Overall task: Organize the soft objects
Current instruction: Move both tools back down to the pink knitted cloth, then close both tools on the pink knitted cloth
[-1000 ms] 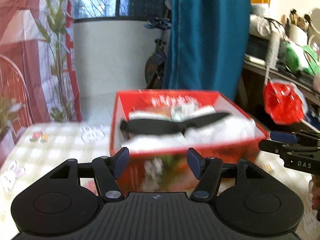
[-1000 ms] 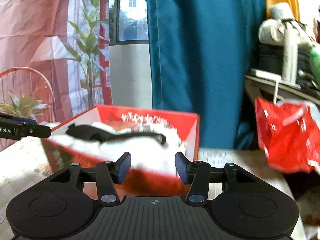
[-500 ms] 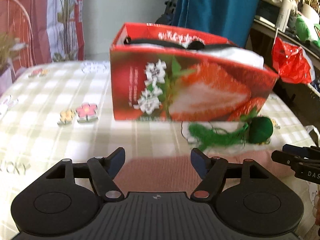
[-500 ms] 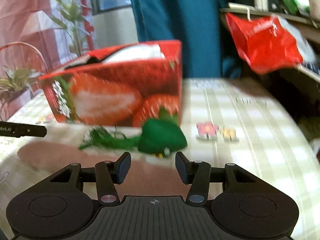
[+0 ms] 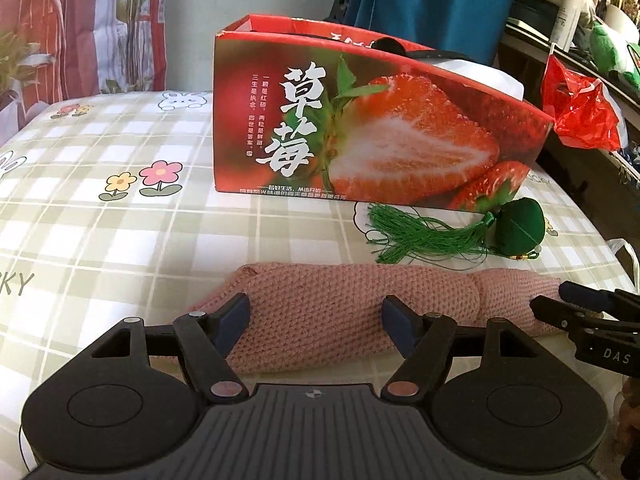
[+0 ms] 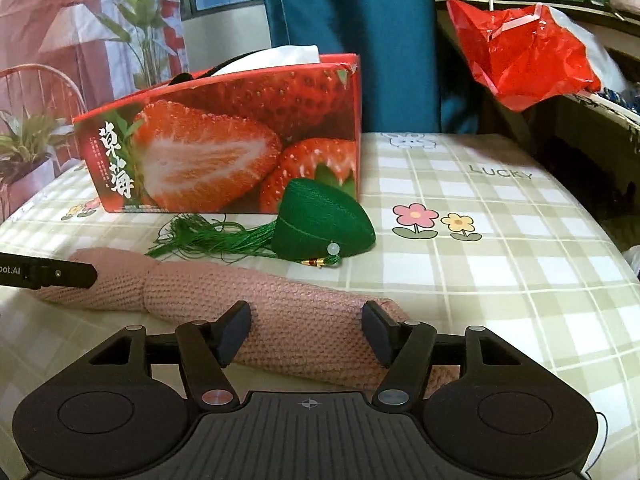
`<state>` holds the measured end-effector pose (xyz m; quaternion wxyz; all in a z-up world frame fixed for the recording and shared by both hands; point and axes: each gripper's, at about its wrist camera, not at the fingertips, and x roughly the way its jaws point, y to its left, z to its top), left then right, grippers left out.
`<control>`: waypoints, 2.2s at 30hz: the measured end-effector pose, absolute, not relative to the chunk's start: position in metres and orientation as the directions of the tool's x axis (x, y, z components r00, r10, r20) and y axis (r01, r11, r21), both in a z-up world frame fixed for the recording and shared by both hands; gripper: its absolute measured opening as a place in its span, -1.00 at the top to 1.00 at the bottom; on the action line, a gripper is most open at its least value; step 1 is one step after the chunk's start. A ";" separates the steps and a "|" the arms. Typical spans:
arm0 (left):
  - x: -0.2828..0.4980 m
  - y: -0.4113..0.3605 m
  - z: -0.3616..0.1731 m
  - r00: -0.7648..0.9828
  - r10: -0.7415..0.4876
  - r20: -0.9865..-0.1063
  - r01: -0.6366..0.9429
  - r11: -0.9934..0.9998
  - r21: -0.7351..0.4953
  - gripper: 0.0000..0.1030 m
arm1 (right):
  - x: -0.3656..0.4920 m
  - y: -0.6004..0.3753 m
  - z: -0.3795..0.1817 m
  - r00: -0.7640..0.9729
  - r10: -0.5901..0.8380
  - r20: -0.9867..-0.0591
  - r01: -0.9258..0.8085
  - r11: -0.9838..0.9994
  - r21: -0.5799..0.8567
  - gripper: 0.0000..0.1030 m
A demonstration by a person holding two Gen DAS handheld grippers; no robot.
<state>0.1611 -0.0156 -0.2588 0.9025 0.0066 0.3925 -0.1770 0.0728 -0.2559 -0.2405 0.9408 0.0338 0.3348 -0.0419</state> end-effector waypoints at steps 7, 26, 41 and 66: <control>0.156 -0.016 -0.261 0.648 -0.310 -0.696 0.337 0.936 -0.103 -0.43 | 0.073 -0.256 -0.240 0.775 -0.062 -0.629 0.096 0.995 0.020 -0.22; 0.154 -0.018 -0.260 0.635 -0.338 -0.695 0.385 0.918 -0.094 0.08 | 0.071 -0.251 -0.241 0.764 -0.064 -0.641 0.097 0.995 0.016 -0.43; 0.146 -0.029 -0.262 0.553 -0.442 -0.707 0.479 0.862 -0.165 0.58 | 0.070 -0.244 -0.239 0.771 0.054 -0.634 -0.001 0.997 0.083 0.44; 0.147 -0.026 -0.265 0.530 -0.488 -0.694 0.499 0.841 -0.211 0.62 | 0.067 -0.247 -0.237 0.762 0.179 -0.622 -0.061 0.976 0.208 0.69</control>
